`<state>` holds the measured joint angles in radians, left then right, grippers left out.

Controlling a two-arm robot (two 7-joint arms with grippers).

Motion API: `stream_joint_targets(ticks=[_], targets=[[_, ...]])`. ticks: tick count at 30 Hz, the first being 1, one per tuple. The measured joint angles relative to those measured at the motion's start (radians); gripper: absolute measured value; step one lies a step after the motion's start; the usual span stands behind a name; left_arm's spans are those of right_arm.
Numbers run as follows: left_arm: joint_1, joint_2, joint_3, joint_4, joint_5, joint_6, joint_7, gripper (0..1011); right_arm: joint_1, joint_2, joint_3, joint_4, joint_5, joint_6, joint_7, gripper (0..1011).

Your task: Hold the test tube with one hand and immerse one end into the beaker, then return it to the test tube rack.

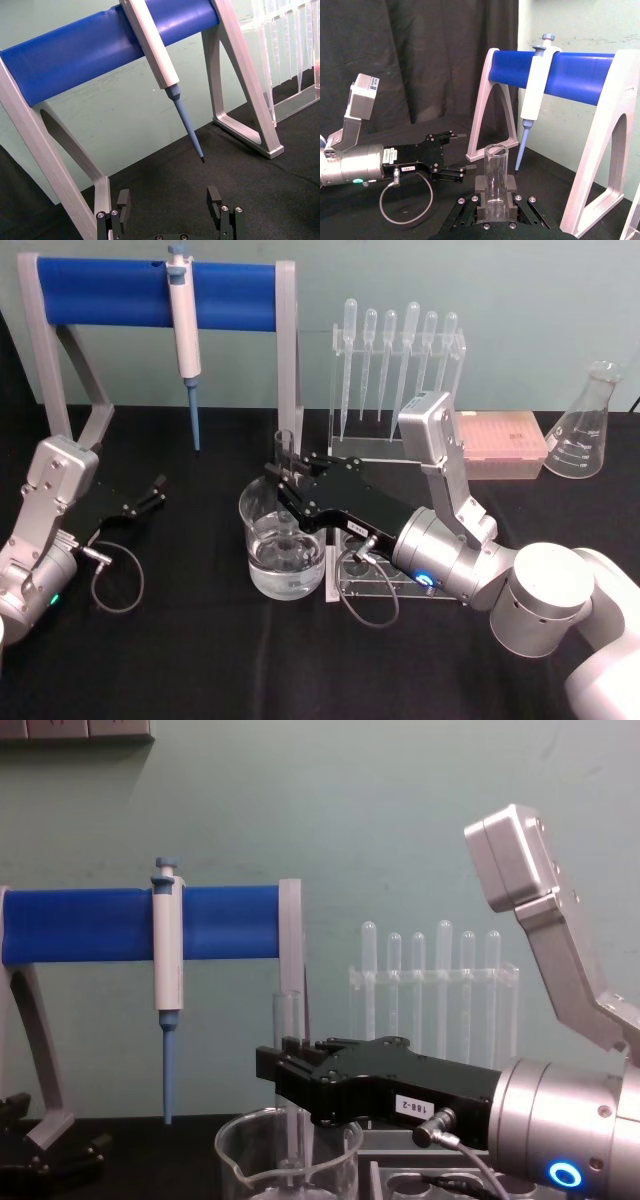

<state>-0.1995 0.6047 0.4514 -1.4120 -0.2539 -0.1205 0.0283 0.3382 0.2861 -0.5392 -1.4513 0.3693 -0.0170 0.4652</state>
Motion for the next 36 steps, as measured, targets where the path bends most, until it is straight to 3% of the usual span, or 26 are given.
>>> stream_joint_targets(ticks=[36], targets=[[0.000,0.000,0.000,0.000,0.000,0.000,0.000,1000,0.000,0.000,0.000,0.000,0.000,0.000,0.000,224]])
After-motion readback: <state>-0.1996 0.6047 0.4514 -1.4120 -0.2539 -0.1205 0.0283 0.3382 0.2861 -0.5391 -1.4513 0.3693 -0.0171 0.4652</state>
